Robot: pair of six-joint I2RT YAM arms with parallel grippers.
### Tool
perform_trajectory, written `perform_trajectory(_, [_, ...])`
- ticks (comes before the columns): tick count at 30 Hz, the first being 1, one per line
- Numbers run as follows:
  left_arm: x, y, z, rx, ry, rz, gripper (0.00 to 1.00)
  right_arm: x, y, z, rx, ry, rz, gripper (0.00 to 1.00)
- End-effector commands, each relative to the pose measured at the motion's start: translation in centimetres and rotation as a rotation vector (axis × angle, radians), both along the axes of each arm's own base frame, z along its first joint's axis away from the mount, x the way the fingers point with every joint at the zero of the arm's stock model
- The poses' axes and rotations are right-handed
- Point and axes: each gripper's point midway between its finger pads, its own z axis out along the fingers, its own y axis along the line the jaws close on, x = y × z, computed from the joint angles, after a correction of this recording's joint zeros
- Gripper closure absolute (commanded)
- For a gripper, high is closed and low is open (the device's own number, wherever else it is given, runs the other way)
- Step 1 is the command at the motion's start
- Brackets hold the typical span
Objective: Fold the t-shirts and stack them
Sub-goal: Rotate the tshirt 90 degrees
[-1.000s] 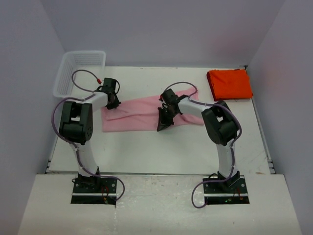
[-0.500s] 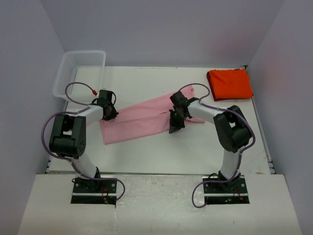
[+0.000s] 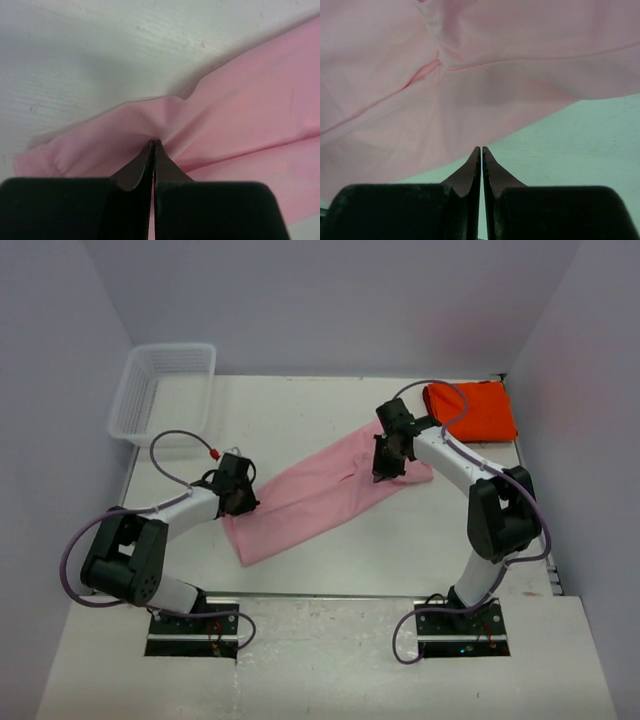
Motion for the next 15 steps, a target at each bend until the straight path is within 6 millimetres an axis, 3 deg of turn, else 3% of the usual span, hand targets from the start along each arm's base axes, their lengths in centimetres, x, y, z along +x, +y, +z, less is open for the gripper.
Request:
perform_trajectory(1, [-4.5, -0.1, -1.0, 0.029, 0.103, -0.021, 1.0, 0.3, -0.6, -0.2, -0.048, 0.004, 0.008, 0.96])
perform_trajectory(3, [-4.1, 0.4, 0.3, 0.054, 0.066, -0.003, 1.0, 0.6, -0.8, -1.0, -0.054, 0.028, -0.007, 0.95])
perform_trajectory(5, [-3.0, 0.6, 3.0, 0.075, -0.03, 0.008, 0.99, 1.2, -1.0, -1.1, -0.053, 0.03, -0.012, 0.95])
perform_trajectory(9, [-1.7, 0.4, 7.4, 0.073, -0.167, -0.003, 0.85, 2.4, -1.8, -1.2, -0.062, 0.036, -0.041, 0.93])
perform_trajectory(12, [-0.5, -1.3, 10.2, 0.051, -0.259, -0.08, 0.81, 3.0, -2.4, -0.1, -0.06, 0.019, -0.045, 0.92])
perform_trajectory(14, [1.1, -3.7, 11.9, -0.016, -0.337, -0.174, 0.84, 3.0, -2.4, 0.6, -0.053, -0.002, -0.044, 0.92])
perform_trajectory(15, [1.2, -5.7, 11.2, -0.058, -0.317, -0.288, 0.88, 2.7, -2.2, 1.2, -0.031, -0.015, -0.043, 0.92])
